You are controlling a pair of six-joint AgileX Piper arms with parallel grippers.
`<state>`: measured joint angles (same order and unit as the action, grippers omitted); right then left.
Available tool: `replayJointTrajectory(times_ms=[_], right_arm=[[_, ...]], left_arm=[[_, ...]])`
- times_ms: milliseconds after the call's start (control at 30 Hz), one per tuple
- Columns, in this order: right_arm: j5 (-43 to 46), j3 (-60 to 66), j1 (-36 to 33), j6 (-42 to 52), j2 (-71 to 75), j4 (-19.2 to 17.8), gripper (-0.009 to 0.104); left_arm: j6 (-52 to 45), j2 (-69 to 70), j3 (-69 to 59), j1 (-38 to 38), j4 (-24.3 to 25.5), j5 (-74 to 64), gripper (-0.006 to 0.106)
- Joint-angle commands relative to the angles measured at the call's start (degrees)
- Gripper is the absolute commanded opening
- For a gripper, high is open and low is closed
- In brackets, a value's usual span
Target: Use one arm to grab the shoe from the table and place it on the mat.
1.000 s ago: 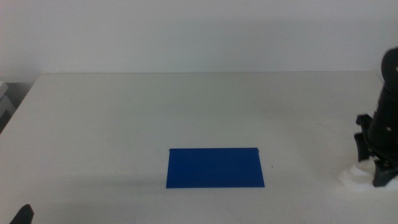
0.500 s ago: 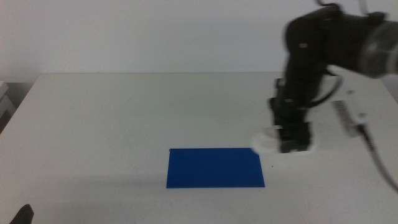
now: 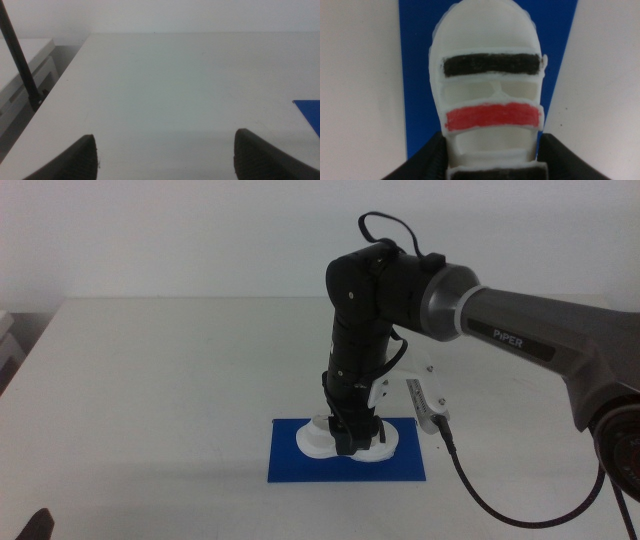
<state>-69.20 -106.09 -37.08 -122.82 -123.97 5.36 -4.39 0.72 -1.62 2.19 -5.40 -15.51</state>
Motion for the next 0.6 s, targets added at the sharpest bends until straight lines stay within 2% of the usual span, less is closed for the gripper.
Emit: replayJointTrajectory(times_ms=[0,100,200,367,567], right_arm=[[-4.55,-1.95,-0.23,0.03,3.42,-0.38,-0.004],[-4.55,-1.95,-0.35,2.76,3.42,-1.72,-0.004],[-4.55,-1.95,-0.35,11.07,3.42,-3.62,-0.004],[-4.27,-1.95,-0.35,32.76,3.42,-6.83,-0.004],[-4.55,-1.95,-0.35,60.86,3.37,-7.14,-0.004]], left_arm=[[0.32,0.78,-0.47,-0.24,-0.48,4.67,0.094],[0.32,0.78,-0.47,-0.24,-0.48,4.67,0.094],[0.32,0.78,-0.47,-0.24,-0.48,4.67,0.094],[0.32,0.78,-0.47,-0.24,-0.48,4.67,0.094],[0.32,0.78,-0.47,-0.24,-0.48,4.67,0.094]])
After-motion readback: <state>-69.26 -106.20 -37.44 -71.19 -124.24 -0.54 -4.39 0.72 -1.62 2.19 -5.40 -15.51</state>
